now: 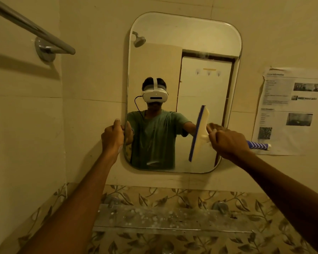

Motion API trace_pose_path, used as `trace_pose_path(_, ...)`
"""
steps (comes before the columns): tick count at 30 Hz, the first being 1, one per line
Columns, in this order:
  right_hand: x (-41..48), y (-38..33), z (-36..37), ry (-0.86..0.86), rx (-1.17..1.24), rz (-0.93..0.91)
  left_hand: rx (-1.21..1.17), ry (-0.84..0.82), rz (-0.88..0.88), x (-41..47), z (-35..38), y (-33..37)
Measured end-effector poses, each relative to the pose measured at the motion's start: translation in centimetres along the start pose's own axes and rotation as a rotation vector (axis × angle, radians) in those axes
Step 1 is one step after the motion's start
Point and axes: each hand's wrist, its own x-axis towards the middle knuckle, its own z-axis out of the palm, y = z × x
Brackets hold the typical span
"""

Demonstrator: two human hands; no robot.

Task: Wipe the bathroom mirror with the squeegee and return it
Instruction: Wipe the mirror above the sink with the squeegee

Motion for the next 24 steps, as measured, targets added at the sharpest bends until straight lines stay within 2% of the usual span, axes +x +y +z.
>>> trace_pose_path(3,-0.8,-4.3,0.7,0.062,-0.040,-0.155,0.028,0.014,-0.006,-0.4,0.0,0.6)
trace_pose_path(6,-1.9,-11.9,3.8,-0.044,-0.006,-0.312,0.028,0.006,-0.009,-0.6,0.0,0.6)
trace_pose_path(8,-2.5,-16.9,5.5,-0.099,0.068,-0.299,0.014,-0.002,-0.014,-0.3,0.0,0.2)
trace_pose_path(11,-2.2,-19.5,7.3,-0.059,0.111,-0.243,0.019,-0.010,-0.014,-0.1,-0.1,0.0)
trace_pose_path(17,-3.3,-11.8,6.7,-0.149,0.092,-0.212,0.025,0.017,0.009,-0.2,0.0,0.2)
trace_pose_path(20,-5.2,-5.0,6.4,-0.266,0.018,-0.118,0.033,0.044,0.025,-0.2,0.3,0.0)
trace_pose_path(24,-6.0,0.7,6.4,-0.264,-0.157,0.047,0.064,0.090,0.054,-0.1,0.9,-0.1)
